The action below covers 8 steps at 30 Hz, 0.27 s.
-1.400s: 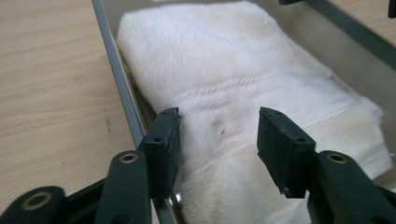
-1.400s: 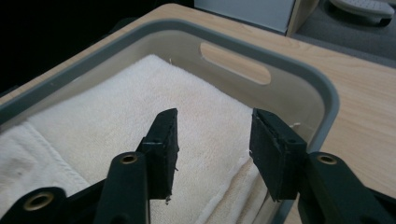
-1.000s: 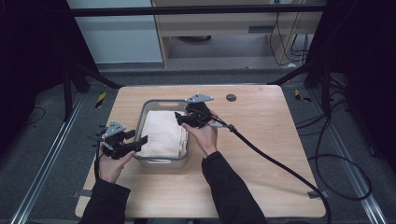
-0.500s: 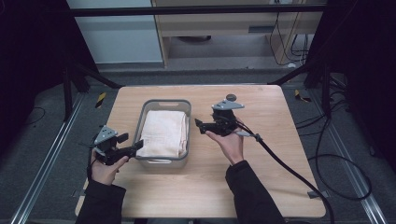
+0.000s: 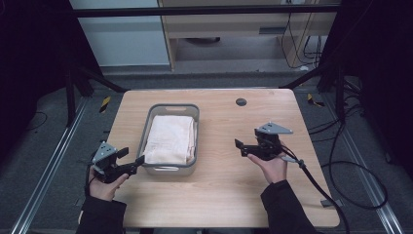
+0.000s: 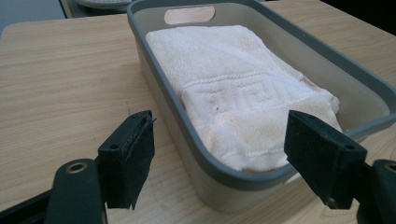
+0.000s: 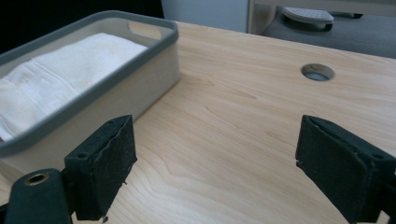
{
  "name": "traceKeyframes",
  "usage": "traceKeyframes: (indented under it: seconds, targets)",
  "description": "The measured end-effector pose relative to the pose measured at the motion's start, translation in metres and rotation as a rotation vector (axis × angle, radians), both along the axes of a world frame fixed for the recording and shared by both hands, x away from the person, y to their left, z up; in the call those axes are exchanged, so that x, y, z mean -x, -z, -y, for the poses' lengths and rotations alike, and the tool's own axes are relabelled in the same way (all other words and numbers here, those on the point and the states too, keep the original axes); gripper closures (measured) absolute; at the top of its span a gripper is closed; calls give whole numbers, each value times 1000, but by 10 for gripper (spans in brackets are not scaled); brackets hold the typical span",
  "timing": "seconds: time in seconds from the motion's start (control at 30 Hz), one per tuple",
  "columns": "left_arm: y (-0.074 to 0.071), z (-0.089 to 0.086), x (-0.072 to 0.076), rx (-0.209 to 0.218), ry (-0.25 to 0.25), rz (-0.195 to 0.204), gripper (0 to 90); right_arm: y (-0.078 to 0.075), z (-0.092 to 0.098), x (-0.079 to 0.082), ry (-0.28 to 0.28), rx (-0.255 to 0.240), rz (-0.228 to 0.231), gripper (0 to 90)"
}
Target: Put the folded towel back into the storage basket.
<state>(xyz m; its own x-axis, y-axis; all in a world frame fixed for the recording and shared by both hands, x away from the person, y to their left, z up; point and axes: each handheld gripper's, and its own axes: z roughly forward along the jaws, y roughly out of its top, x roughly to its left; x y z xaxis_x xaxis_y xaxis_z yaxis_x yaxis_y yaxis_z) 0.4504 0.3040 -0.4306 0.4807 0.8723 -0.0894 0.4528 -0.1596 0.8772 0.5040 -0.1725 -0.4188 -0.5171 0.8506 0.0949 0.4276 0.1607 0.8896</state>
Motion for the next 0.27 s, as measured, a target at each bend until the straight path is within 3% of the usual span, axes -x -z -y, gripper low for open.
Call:
traceKeyframes:
  seconds: [0.27]
  targets:
    - [11, -13, 11, -8, -9, 2, 237, 21, 43, 27, 27, 23, -2, 110]
